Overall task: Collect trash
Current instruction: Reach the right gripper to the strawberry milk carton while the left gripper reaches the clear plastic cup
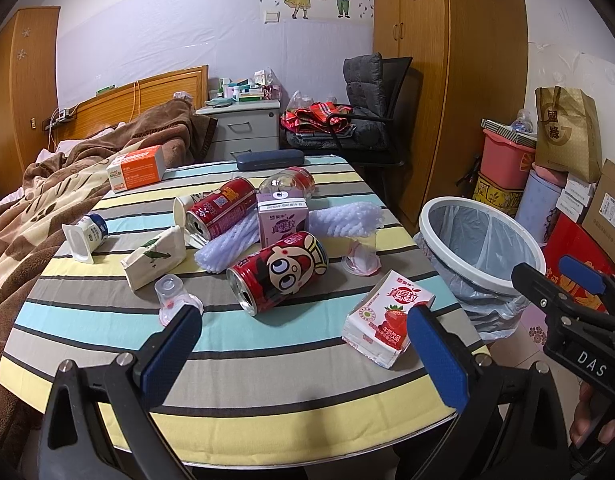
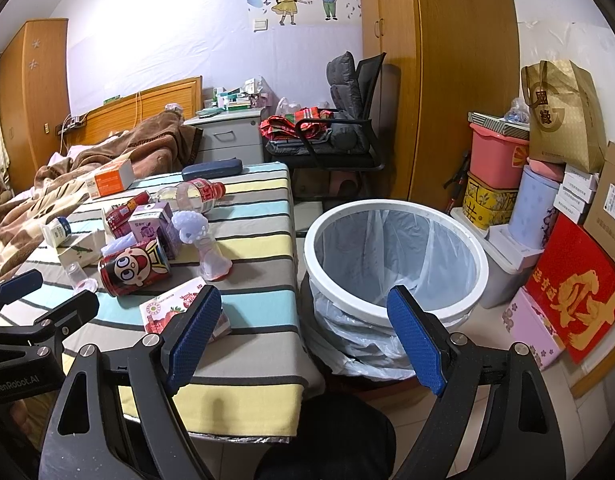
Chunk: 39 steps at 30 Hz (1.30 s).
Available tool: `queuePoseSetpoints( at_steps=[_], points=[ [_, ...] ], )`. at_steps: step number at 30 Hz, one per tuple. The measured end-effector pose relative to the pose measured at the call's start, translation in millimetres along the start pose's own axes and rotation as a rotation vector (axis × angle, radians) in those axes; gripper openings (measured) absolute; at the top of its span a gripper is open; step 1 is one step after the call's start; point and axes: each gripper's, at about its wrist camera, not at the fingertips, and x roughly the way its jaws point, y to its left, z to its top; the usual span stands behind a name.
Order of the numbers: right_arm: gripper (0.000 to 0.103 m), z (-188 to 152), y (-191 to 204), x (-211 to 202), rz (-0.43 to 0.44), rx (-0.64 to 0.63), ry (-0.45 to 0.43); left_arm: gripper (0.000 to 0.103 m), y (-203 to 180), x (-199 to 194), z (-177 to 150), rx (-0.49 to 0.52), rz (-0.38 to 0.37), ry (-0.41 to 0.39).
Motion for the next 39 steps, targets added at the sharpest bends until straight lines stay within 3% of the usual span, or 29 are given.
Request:
queuePoseSetpoints(
  at_steps=[17,32,39],
  points=[
    [0.087,1,5,11,0.004,-0.003,0.015,0.103,15,14,3,-0.019,-0.007,0.030],
    [0.087,-13,47,50,0.186,0.028,0.174,0.103,93,42,-9,-0.099,0.027,0.101],
    [0.087,-13,61,63,0.230,0.068,0.229,0.103,128,57,-9,-0.165,0.041,0.151]
  ],
)
